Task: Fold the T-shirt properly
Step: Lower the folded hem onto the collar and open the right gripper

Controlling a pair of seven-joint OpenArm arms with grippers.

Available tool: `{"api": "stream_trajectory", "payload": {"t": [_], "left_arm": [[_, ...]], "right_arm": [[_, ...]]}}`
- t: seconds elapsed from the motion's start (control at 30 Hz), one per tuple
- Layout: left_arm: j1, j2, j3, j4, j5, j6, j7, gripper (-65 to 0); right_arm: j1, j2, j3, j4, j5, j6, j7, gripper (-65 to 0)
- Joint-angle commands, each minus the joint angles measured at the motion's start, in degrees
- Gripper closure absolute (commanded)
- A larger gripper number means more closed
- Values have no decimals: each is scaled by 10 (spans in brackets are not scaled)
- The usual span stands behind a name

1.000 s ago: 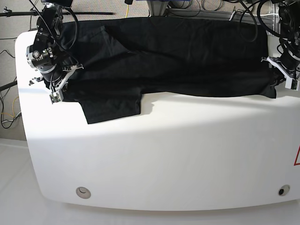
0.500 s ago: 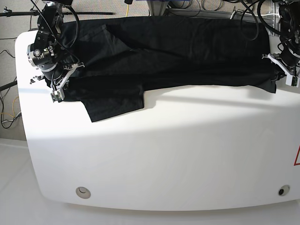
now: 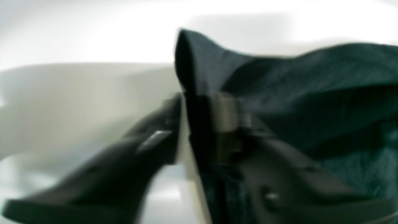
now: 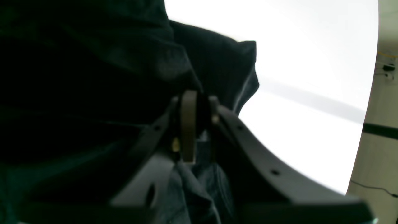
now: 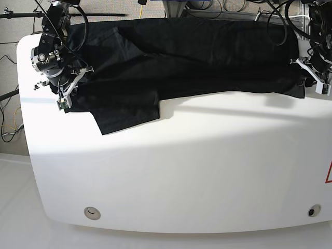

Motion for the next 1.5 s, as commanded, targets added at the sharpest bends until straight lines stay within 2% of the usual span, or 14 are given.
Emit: {"api": "stream_trajectory", "payload": {"t": [0.0,0.13,0.4,0.47,0.73,0.8,1.07,1.47], "left_arm": [[-4,-13,-4,10,-7,1,-11,-309],[-4,-13,-3,15,-11,3,-18,-390],[-8,-15,-2,19,-15,3,-18,-387],[-7,-18,-2,17,-13,0,-23,-395],[-7,-20,0,17,-12,-1,-20,-433],[-8,-16,1,23,-11,-2,-10,-430],[-11,-14,2,27,-14,-6,-9,-391],[-9,-10,0,32,-7,-5,1,-419]], "right_arm": [[4,6,4,5,-2,-3,5,-136],[6,-2,3,5,-1,-1,4,-177],[15,-15,3,-9,3,-1,3,-243],[33,-13,3,-29,5,2,4,-312],[76,-16,3,-73,10,6,-1,-399],[119,-14,1,-115,11,7,-6,-429],[185,-13,-3,-182,13,9,-11,-437],[257,-18,-27,-271,13,12,23,-437]]}}
